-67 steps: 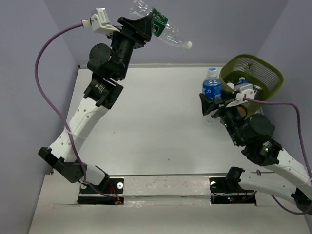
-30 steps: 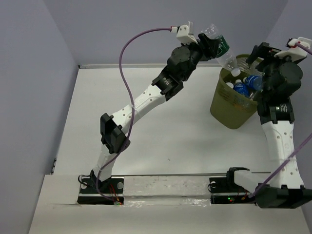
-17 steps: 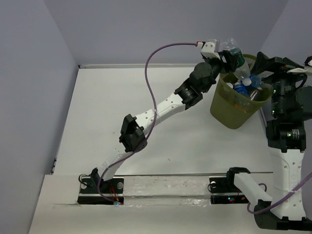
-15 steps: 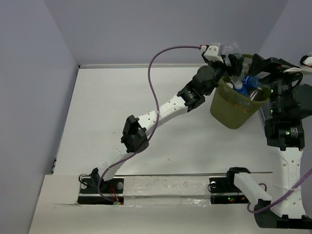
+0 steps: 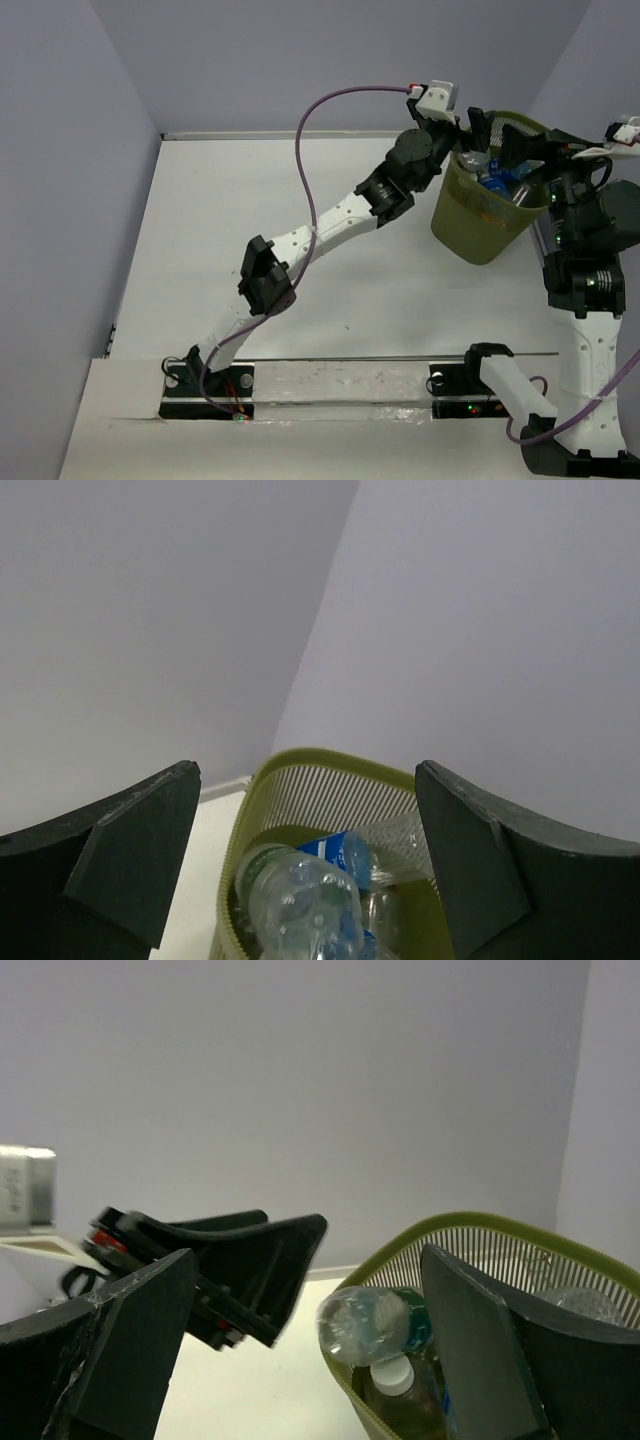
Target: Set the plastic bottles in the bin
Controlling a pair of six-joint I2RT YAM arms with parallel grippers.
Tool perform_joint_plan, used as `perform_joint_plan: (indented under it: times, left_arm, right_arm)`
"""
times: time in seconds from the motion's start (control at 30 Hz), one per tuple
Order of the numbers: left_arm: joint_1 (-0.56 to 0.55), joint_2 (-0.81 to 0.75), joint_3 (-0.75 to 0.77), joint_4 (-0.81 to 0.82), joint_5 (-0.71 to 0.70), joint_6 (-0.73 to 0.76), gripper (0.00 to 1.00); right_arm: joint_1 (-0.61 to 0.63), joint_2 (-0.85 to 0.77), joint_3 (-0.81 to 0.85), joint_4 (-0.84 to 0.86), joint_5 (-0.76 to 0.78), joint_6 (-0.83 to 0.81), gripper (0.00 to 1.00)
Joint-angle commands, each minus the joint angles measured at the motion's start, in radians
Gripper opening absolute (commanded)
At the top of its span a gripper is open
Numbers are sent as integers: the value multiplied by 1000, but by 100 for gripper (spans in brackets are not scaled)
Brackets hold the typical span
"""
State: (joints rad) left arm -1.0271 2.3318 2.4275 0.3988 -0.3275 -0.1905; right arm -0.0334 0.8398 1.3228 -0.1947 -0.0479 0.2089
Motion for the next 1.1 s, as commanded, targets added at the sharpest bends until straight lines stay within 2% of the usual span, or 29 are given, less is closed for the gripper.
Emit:
perform_joint_plan:
  times: [0.0, 0.17, 0.33, 0.4, 0.53, 0.6, 0.7, 0.8, 0.9, 1.07]
  left_arm:
    - [7, -343, -106, 101, -33, 101, 99]
    - [24, -622, -460, 103, -126, 138, 99]
    - [47, -949, -787, 54, -258, 53, 99]
    - [47, -1085, -931, -26, -295, -12, 99]
    - [47, -1311, -1193, -275, -353, -73, 99]
    - [45, -1450, -1271, -375, -411, -110, 99]
    - [47, -1639, -1381, -575, -470, -203, 99]
    - [47, -1773, -1450, -655, -446, -225, 99]
    - [47, -1939, -1512, -623, -386, -188, 99]
    - [45, -1987, -1544, -545, -348, -101, 99]
  right_arm:
    - [-5, -50, 0, 21, -61, 29, 97]
    - [-5, -129, -39, 43, -101, 43, 99]
    - [-5, -218, -132, 153, -246, 147, 100]
    - [-5, -223, -154, 202, -318, 181, 100]
    - [-5, -182, -194, 296, -611, 305, 100]
    - [-5, -166, -220, 390, -788, 358, 100]
    - [-5, -174, -296, 503, -888, 454, 100]
    - [-5, -241, -403, 521, -876, 455, 100]
    - [-5, -310, -511, 518, -793, 434, 100]
    - [-5, -352, -522, 425, -712, 376, 100]
